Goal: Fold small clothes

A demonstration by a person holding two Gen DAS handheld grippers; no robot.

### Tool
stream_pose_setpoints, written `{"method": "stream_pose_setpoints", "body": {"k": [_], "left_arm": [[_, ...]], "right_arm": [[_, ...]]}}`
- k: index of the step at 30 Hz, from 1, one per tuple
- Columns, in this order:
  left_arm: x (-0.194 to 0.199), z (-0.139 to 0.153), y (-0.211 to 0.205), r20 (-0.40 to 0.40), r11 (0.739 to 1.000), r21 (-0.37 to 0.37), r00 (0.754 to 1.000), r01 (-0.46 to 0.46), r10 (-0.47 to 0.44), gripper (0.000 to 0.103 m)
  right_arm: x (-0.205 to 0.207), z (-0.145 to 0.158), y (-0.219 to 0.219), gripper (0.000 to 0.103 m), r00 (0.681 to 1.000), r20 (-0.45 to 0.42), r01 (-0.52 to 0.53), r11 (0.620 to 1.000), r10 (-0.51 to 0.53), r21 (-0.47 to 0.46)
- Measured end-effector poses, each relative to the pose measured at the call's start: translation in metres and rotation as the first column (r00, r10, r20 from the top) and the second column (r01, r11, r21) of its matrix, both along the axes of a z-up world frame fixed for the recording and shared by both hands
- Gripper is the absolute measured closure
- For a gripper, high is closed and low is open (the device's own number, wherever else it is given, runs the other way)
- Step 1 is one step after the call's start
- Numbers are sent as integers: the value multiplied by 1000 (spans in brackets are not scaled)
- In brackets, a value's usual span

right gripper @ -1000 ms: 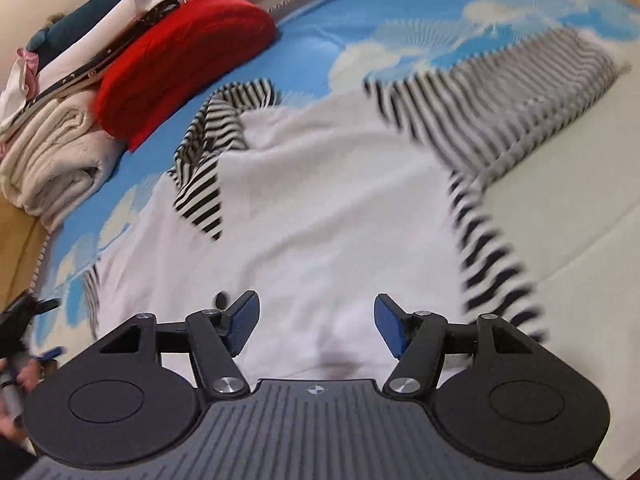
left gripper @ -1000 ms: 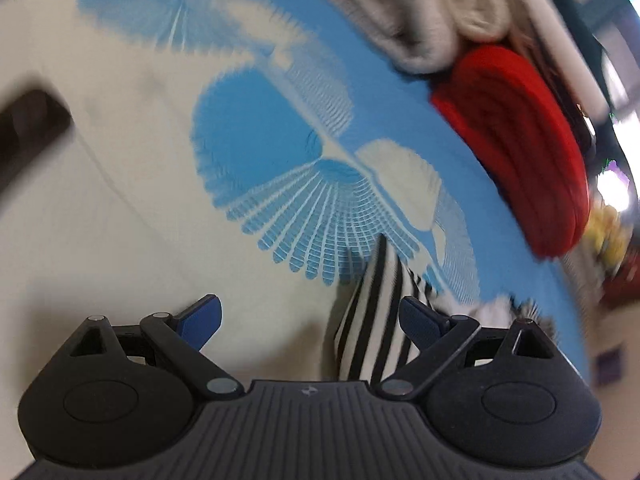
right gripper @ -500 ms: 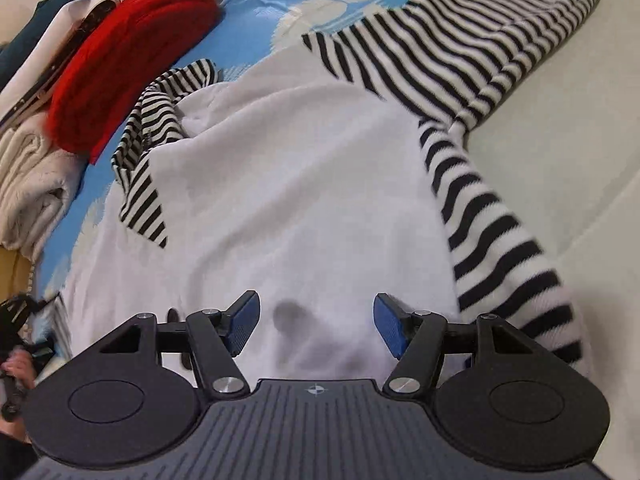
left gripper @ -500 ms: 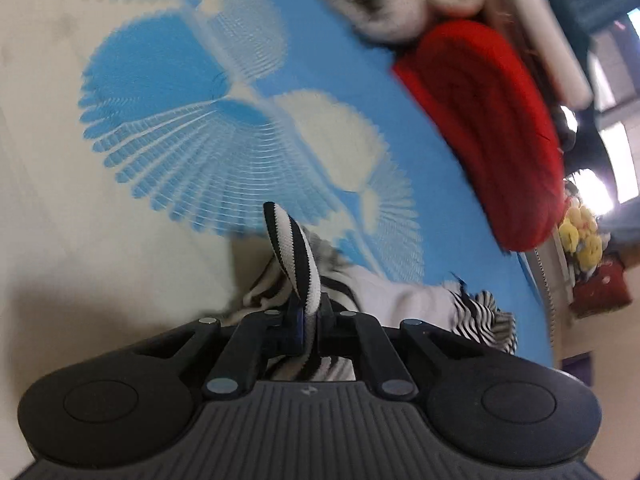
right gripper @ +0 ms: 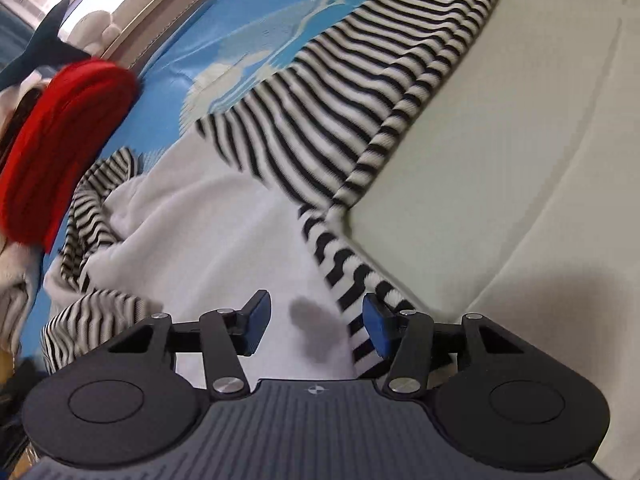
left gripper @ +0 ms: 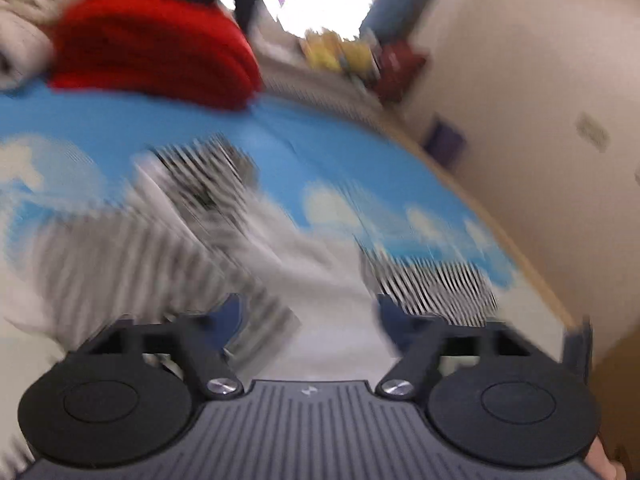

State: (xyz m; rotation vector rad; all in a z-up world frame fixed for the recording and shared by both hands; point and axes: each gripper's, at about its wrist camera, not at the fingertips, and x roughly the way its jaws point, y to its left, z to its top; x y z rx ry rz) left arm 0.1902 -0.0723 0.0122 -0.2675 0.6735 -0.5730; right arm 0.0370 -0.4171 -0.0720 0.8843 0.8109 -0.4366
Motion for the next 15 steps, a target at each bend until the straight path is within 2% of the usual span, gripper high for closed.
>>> {"method": "stream_pose_setpoints", "body": {"k": [2,3,6,7,8,10,12,14,15], "left_arm": [[16,6,40,29,992,-31,992,-125,126,12],[32,3,67,5,976,-38,977,-213,213,12],[68,-26,134,-161,912,-42,904,-408,397,12],[76,-41,151,-215,912,-58,897,-407,387,13],[81,-51,160,-242,921,-56,900,-386,362,14],[82,-66,161,-245,949,9,920,-314,307,15],[83,-81,158,-246,957,29,926,-289,288,15],[91,-96,154,-302,954,-60,916,-294,263,15],[93,-101,151,-323,946,-112,911,-305,255,21]], "right_arm": [[-1,-1,-3,50,1000,3,-3,1000,3,12],[-1,0,-2,50,1000,3,-8,1000,8,7],[2,2,6,49,999,-4,-39,999,39,-28],[3,2,8,49,999,-6,-50,998,49,-33],[5,2,10,49,998,-9,-58,998,58,-35],[9,1,14,49,997,-9,-75,996,75,-36],[12,1,18,48,995,-13,-95,994,94,-54],[15,2,23,47,994,-22,-113,990,112,-86],[16,3,25,47,993,-25,-121,988,119,-100]]}}
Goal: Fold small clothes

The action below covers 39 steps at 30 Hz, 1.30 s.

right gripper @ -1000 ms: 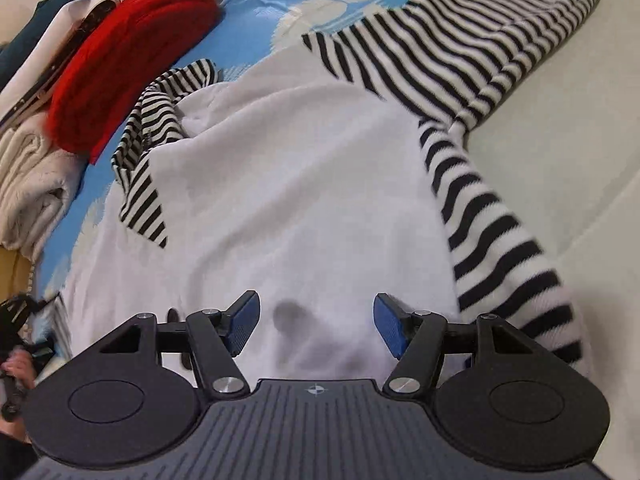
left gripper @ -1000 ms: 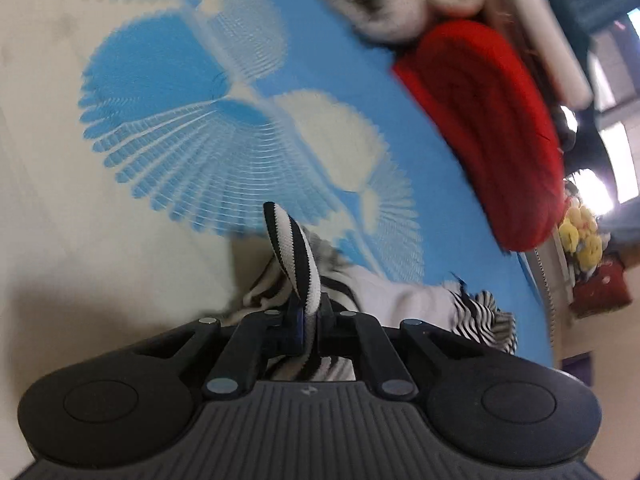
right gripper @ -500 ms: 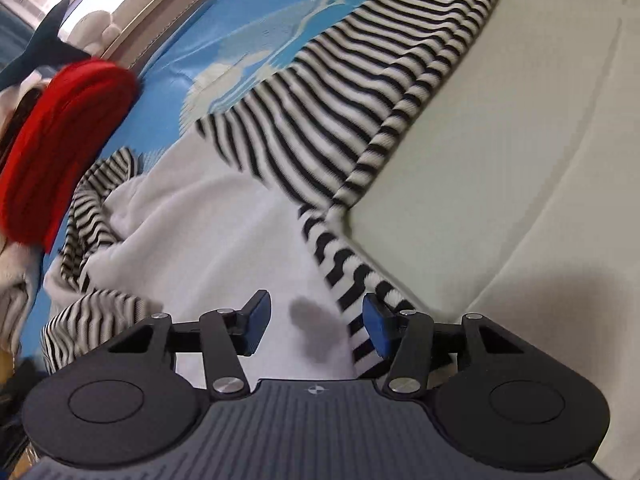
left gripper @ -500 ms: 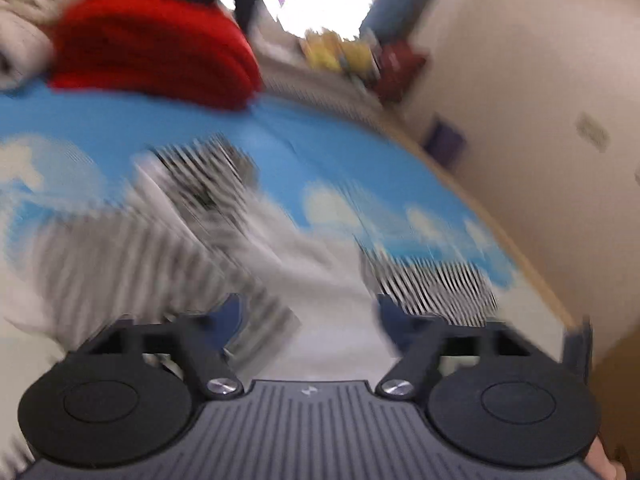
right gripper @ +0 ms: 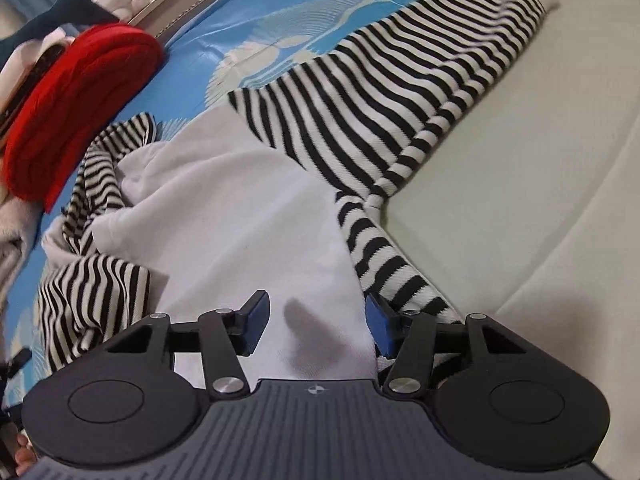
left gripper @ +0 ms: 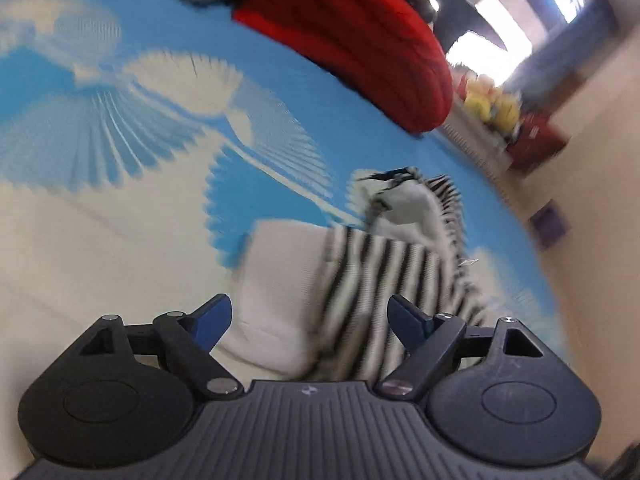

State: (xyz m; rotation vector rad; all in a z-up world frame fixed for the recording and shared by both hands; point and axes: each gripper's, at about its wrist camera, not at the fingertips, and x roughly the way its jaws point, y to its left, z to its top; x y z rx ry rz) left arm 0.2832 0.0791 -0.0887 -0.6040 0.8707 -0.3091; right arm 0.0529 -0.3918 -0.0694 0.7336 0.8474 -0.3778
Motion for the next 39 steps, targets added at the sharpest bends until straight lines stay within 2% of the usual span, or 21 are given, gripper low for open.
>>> {"method": "stream_pose_setpoints", "body": {"k": [1,2,3,5,7,9,11,12,13,15,16,17,18,19,22,23,27,30,34,36,39], "left_arm": [[0,-3,-4,5,999,-53,1000,1,0,46],[1,-8,-8,10,995,-95,1000,15,-14,64],[4,-7,-15,12,992,-124,1000,30,-29,101],[1,0,-24,65,993,-101,997,56,-50,102],[-5,23,-27,147,999,36,988,34,-39,102],[-2,43,-7,185,995,93,983,-22,5,102],[3,72,36,223,976,166,969,-143,104,102],[5,88,65,261,943,227,948,-243,182,102],[5,103,93,297,890,287,916,-356,271,102],[3,128,151,381,687,395,789,-610,481,98],[0,135,173,407,605,410,730,-683,549,88],[-3,139,191,415,572,405,701,-713,580,71],[-5,141,209,385,574,400,699,-715,602,32],[-6,140,218,353,588,401,711,-702,608,11],[-17,127,219,314,607,399,724,-687,614,9],[-16,118,213,284,628,396,740,-670,610,9],[-40,84,171,127,798,325,859,-508,495,9],[-69,66,129,57,866,333,924,-374,377,9],[-115,43,71,-56,906,402,984,-135,171,9],[-146,36,51,-97,903,429,993,-19,66,9],[-198,24,38,-106,895,440,994,69,-25,9]], "right_arm": [[1,0,3,47,1000,-4,-7,1000,7,-15],[3,1,5,47,1000,-10,-15,999,15,-30],[4,1,7,47,1000,-14,-24,999,23,-46],[6,0,10,47,999,-22,-37,997,36,-73],[8,0,11,47,999,-27,-39,995,37,-88],[9,0,12,47,999,-31,-41,995,38,-96],[11,0,14,47,999,-35,-42,993,39,-106],[11,0,15,47,999,-35,-41,993,37,-108],[11,0,15,47,999,-33,-42,993,39,-109],[10,2,17,47,998,-21,-53,993,51,-101],[10,2,18,47,998,-16,-59,994,57,-96],[10,2,20,47,998,-13,-65,994,64,-90],[10,3,21,47,997,-11,-73,994,72,-85],[11,2,23,47,997,-9,-82,993,81,-80],[12,2,26,47,996,-2,-92,993,92,-71],[13,3,27,47,996,0,-92,993,93,-70],[11,8,27,48,995,33,-94,992,97,-81],[2,16,21,48,993,64,-94,991,100,-100],[-25,24,3,44,987,100,-116,990,124,-82],[-42,25,-4,42,983,90,-152,986,158,-68],[-71,22,-12,40,969,80,-229,971,234,-65]]}}
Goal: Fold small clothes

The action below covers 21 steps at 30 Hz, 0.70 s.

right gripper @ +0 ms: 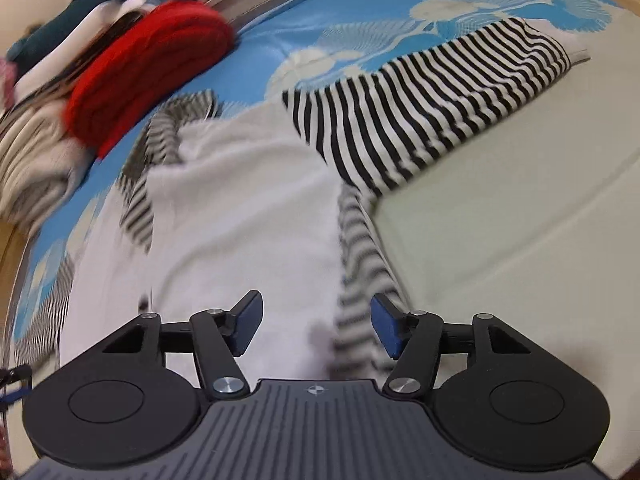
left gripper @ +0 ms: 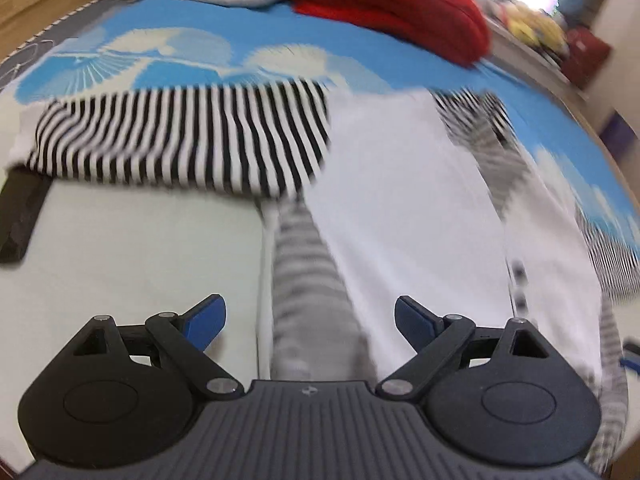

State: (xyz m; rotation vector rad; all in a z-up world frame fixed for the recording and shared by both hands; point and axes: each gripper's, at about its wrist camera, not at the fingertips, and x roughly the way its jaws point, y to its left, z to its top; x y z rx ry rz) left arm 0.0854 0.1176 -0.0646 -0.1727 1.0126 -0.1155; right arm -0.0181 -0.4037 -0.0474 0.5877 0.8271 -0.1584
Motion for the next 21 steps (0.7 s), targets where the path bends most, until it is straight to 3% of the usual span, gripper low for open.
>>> {"method": "stream_pose_setpoints", "body": {"k": [3,7,8,10,12,14,15,16,17,18,19,21], "left_arm": [[-36,-17,7,-68,999,-47,997,26,-29,9],[-60,-34,12,-161,987,-156,984,46,-71,9],[-63,-38,10,-187,986,-160,979,51,-81,9],[-70,-40,5,-167,988,-138,982,64,-87,8],[-78,-39,1,-173,988,-136,981,69,-92,10],[-87,-36,-2,-144,990,-130,987,47,-66,37],[-91,-34,-4,-136,994,-106,990,31,-45,68],[-93,-32,-5,-133,996,-87,991,9,-21,78],[-97,-29,-5,-118,996,-91,993,-7,-3,83],[-99,-25,-5,-109,996,-89,994,-6,-3,89],[-102,-20,-5,-97,997,-79,995,-6,-2,90],[-110,-8,-1,-76,997,-73,997,-4,-2,90]], "right_arm": [[-33,-8,-13,39,999,-34,13,999,-12,45],[-73,-22,-23,38,998,-62,28,979,-16,203],[-80,-25,-22,38,998,-65,15,971,1,239],[-88,-29,-12,37,996,-73,-36,958,60,285],[-90,-31,2,36,990,-75,-94,952,121,290],[-88,-34,16,31,982,-103,-129,955,161,266],[-87,-36,23,31,980,-117,-130,963,161,237],[-89,-34,30,31,981,-108,-140,970,163,198],[-90,-31,35,42,982,-97,-145,975,163,169],[-93,-31,39,60,984,-87,-143,978,157,155],[-94,-32,42,91,981,-100,-152,976,168,154],[-99,-29,45,91,982,-88,-154,981,165,118]]}}
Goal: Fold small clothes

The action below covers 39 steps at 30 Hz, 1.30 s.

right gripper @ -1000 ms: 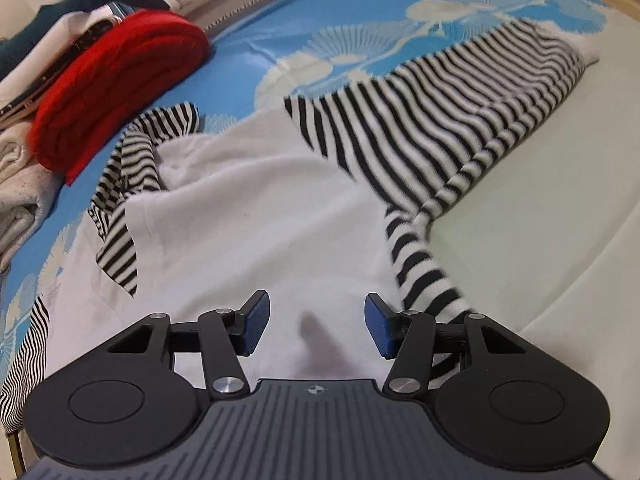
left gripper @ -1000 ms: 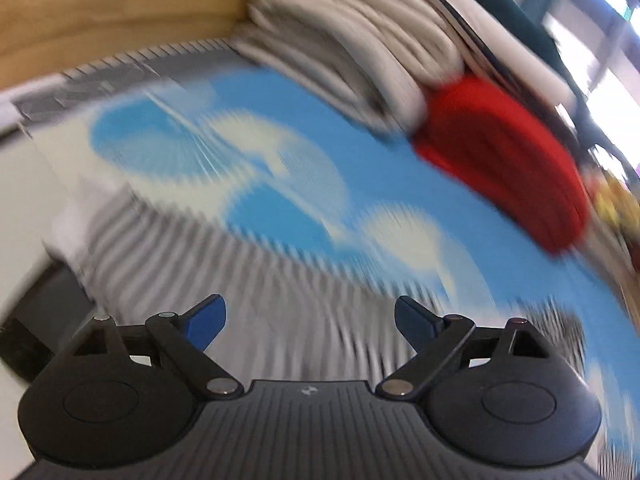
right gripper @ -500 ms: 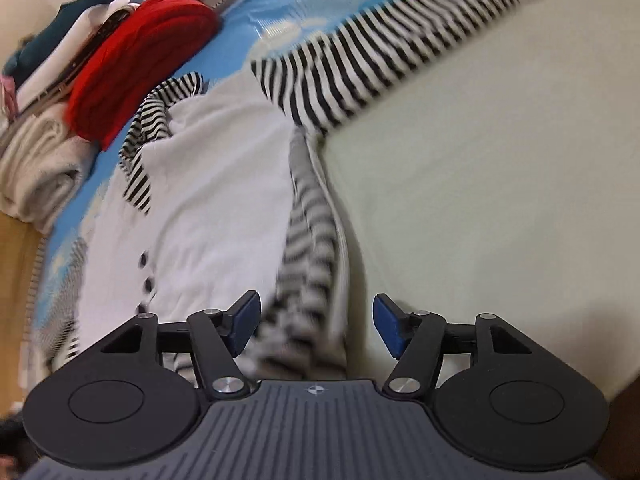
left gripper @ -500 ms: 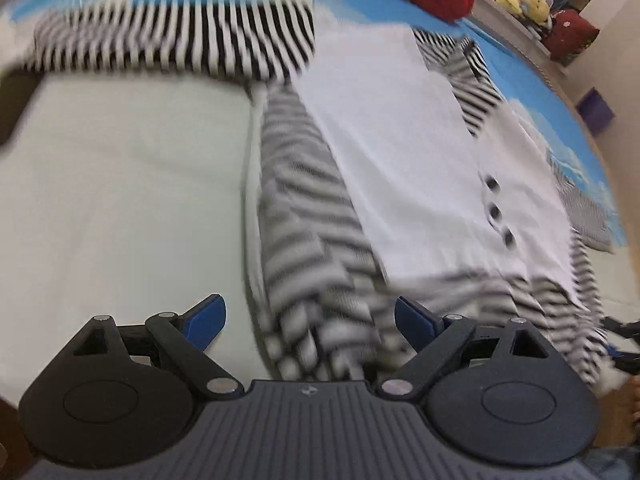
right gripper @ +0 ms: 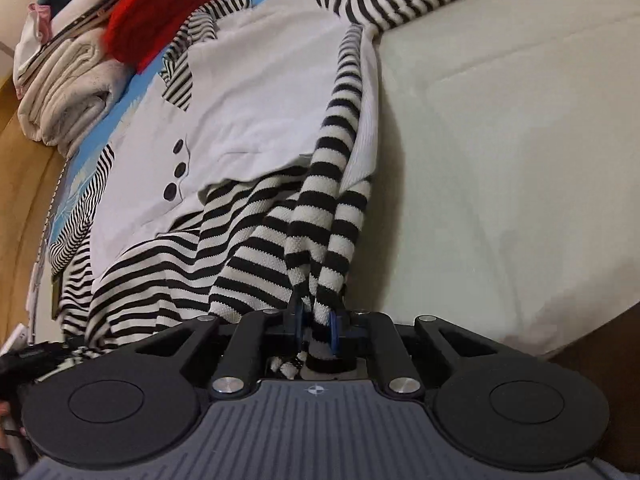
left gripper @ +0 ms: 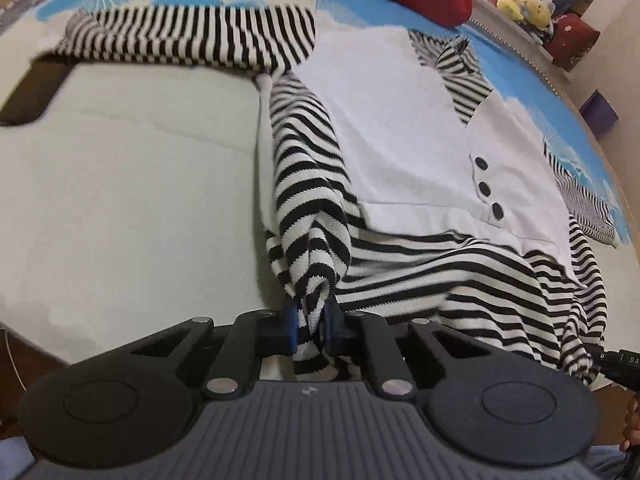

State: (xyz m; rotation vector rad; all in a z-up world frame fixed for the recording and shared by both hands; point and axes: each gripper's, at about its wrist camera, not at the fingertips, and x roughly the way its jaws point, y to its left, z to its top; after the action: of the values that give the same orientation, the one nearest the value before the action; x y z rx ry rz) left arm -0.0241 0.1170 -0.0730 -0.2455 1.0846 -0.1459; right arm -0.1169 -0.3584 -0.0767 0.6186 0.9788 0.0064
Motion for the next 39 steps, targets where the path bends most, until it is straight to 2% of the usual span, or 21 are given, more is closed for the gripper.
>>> {"method": "stream_pose_setpoints", "body": {"k": [4,12,14,15,16,17,18,19,20,22,23,25,27,30,32,33,35,37,39], "left_arm": [[-19,11,9,15,1000,-4,1000,20,-20,90],[-44,5,15,-1,998,24,998,64,-64,88],[-43,3,19,-19,999,25,999,41,-40,77],[-40,4,21,-34,999,33,999,25,-24,57],[-37,5,24,-43,999,38,999,10,-8,35],[-35,10,27,-38,999,40,999,-16,18,26],[-34,17,33,-4,998,32,999,-46,46,16],[-31,24,39,44,997,16,996,-75,74,15],[-26,33,45,92,994,-8,990,-107,108,14],[-6,44,58,133,985,-51,976,-167,173,7],[5,46,64,143,977,-61,967,-204,211,4],[37,47,79,167,941,-95,927,-324,336,3],[69,43,93,170,905,-141,891,-400,421,3],[114,29,113,164,834,-214,823,-509,544,3],[140,18,123,153,793,-217,783,-569,603,3],[154,14,125,142,785,-208,776,-584,615,3],[174,4,131,123,764,-186,757,-618,642,3],[193,-8,142,97,727,-196,724,-658,682,3],[209,-24,158,42,688,-213,697,-694,716,3]], "right_arm": [[-18,12,-1,92,999,44,29,999,-28,-32],[-59,15,6,92,1000,19,13,997,-12,-77],[-60,13,9,88,1000,1,9,996,-9,-85],[-58,15,12,84,1000,-12,11,994,-12,-107],[-55,19,15,72,999,-32,20,989,-24,-145],[-47,27,18,54,998,-43,27,984,-35,-176],[-44,38,21,45,999,-13,37,979,-40,-199],[-43,53,25,32,998,53,45,973,-34,-226],[-42,70,31,25,992,124,61,960,-28,-273],[-36,95,40,23,972,233,89,935,-7,-343],[-29,105,42,22,960,280,95,932,6,-349],[-8,121,45,21,938,345,103,949,6,-298],[24,130,46,20,927,374,115,970,-26,-216],[71,130,42,20,905,411,152,985,-106,-80],[103,124,40,19,884,439,182,983,-159,-10],[119,119,45,19,876,450,195,981,-171,-7],[143,107,49,19,879,444,219,974,-172,-56],[159,97,50,19,888,429,228,968,-163,-104],[167,91,53,19,907,384,223,971,-175,-83]]}}
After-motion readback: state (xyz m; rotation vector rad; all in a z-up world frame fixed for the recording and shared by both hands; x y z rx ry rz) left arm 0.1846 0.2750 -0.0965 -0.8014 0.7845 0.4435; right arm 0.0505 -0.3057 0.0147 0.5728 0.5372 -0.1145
